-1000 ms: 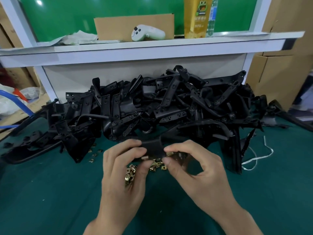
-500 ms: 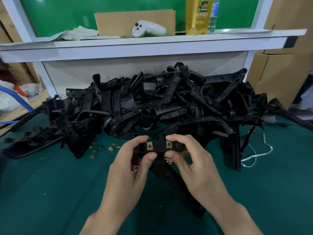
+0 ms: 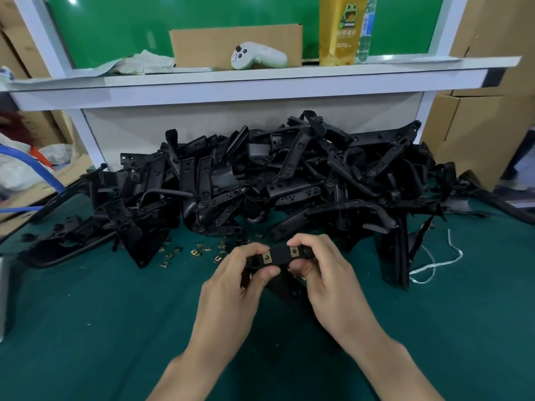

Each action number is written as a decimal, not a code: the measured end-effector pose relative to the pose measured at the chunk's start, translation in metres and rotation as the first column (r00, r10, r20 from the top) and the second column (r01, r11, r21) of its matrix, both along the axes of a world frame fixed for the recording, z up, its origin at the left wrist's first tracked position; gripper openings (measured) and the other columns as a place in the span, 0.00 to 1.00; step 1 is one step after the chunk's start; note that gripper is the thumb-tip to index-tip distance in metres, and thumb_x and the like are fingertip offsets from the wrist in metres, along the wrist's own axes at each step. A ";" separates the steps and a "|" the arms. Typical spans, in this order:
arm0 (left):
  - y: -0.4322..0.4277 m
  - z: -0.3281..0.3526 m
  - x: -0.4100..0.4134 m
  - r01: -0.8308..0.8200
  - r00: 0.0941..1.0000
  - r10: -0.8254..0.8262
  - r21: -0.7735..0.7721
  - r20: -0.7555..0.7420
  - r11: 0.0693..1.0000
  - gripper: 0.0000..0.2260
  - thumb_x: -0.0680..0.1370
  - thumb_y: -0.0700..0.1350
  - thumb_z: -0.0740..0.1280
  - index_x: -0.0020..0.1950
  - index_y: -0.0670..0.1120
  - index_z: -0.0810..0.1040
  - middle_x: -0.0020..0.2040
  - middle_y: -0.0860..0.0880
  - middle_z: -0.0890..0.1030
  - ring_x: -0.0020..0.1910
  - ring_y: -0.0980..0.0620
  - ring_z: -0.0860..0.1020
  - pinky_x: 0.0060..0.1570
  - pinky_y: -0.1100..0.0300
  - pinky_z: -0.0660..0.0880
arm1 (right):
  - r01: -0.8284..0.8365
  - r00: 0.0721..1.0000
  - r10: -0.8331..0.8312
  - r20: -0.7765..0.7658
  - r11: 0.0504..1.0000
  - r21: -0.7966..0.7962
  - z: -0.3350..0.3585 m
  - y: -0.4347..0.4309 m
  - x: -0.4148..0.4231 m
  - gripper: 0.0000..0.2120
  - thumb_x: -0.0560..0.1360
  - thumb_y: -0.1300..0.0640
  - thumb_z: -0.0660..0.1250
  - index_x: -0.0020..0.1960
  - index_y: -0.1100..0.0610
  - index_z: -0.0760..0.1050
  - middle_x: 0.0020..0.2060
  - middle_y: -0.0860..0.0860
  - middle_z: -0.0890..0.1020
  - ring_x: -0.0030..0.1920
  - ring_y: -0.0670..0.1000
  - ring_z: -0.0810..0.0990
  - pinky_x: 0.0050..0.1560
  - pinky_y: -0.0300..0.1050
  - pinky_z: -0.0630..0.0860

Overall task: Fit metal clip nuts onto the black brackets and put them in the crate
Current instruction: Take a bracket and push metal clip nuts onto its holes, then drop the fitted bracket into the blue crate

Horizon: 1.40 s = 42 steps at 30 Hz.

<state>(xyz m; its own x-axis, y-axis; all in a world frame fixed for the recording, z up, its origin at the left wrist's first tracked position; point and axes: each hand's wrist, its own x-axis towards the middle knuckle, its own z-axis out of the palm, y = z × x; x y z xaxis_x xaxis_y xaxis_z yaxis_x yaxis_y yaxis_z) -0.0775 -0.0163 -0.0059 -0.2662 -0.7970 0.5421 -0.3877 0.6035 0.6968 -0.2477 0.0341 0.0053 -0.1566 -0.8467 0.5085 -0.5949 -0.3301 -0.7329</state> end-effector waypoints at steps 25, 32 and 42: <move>0.096 0.020 -0.075 0.236 0.963 -0.216 0.117 -0.164 0.965 0.07 0.76 0.62 0.66 0.53 0.65 0.74 0.45 0.65 0.80 0.40 0.60 0.79 0.34 0.72 0.71 | 0.074 0.988 -0.116 0.107 0.939 0.335 0.063 0.115 -0.060 0.01 0.82 0.46 0.62 0.51 0.40 0.72 0.42 0.37 0.79 0.39 0.38 0.75 0.43 0.37 0.69; 0.181 0.021 -0.175 0.419 0.905 -0.397 0.155 -0.156 0.895 0.05 0.77 0.54 0.71 0.47 0.59 0.75 0.35 0.63 0.80 0.33 0.61 0.77 0.35 0.72 0.69 | 0.442 0.855 -0.494 0.156 0.853 0.277 0.052 0.218 -0.130 0.07 0.82 0.48 0.60 0.46 0.44 0.74 0.37 0.40 0.77 0.37 0.40 0.73 0.41 0.40 0.67; 0.369 0.018 -0.328 0.718 0.552 -0.798 0.625 -0.242 0.307 0.32 0.80 0.55 0.69 0.80 0.49 0.60 0.46 0.56 0.76 0.29 0.57 0.82 0.44 0.55 0.84 | 0.974 0.043 -0.997 0.070 0.057 0.218 0.062 0.424 -0.236 0.25 0.83 0.51 0.60 0.78 0.56 0.60 0.76 0.61 0.59 0.68 0.64 0.68 0.67 0.57 0.67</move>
